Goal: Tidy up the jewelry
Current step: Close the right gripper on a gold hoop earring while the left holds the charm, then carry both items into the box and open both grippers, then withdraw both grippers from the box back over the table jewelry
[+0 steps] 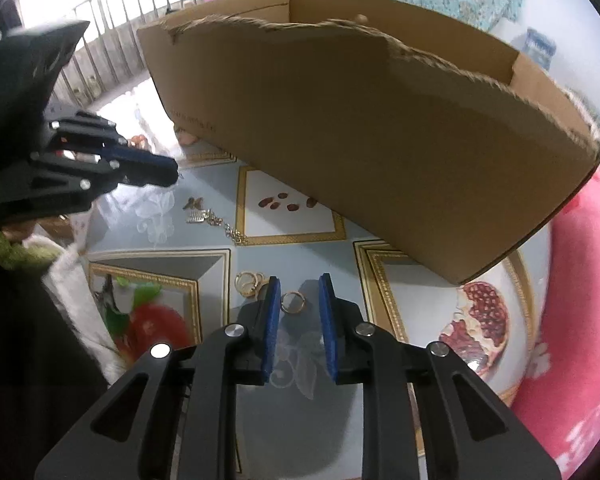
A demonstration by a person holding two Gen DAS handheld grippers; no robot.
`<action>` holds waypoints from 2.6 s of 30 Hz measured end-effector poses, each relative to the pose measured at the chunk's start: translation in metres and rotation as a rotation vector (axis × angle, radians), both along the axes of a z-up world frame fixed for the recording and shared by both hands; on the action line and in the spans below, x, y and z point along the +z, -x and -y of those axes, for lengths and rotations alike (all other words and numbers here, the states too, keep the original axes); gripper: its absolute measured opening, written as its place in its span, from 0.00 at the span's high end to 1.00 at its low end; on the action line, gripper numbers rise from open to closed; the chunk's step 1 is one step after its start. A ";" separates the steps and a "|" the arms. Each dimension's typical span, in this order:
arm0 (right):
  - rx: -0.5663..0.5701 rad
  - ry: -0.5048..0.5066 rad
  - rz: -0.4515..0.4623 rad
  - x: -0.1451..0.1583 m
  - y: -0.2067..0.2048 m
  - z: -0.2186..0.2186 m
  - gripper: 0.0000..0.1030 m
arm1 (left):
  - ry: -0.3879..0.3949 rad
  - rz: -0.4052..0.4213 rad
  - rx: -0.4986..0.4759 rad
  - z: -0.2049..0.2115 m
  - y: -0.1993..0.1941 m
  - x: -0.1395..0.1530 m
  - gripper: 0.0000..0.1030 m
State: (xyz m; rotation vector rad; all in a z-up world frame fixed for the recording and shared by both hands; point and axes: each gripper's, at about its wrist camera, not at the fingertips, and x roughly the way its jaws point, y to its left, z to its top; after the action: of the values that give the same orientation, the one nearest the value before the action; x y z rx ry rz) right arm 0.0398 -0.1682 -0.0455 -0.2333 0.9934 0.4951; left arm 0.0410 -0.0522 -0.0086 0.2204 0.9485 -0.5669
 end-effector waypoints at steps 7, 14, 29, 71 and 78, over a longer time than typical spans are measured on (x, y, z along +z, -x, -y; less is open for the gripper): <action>-0.080 -0.135 -0.033 -0.002 -0.001 0.020 0.88 | -0.001 -0.006 0.001 0.002 -0.002 -0.002 0.96; -0.184 -0.233 -0.025 0.009 0.010 0.038 0.88 | 0.024 0.008 -0.013 0.000 0.003 0.004 0.96; -0.106 -0.390 0.250 0.136 -0.017 0.036 0.88 | 0.272 0.187 -0.122 -0.030 0.003 0.122 0.96; -0.270 -0.351 -0.017 0.115 -0.138 0.044 0.61 | 0.319 -0.010 0.028 -0.008 -0.128 0.110 0.70; -0.236 -0.477 0.192 0.139 -0.013 0.072 0.44 | 0.341 0.148 -0.016 -0.048 -0.032 0.123 0.52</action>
State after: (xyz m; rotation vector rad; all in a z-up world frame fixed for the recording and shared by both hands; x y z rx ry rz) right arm 0.0530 -0.2398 0.0938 0.2572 0.6799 0.4690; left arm 0.0733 -0.0047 0.1146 -0.0362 0.6947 -0.7072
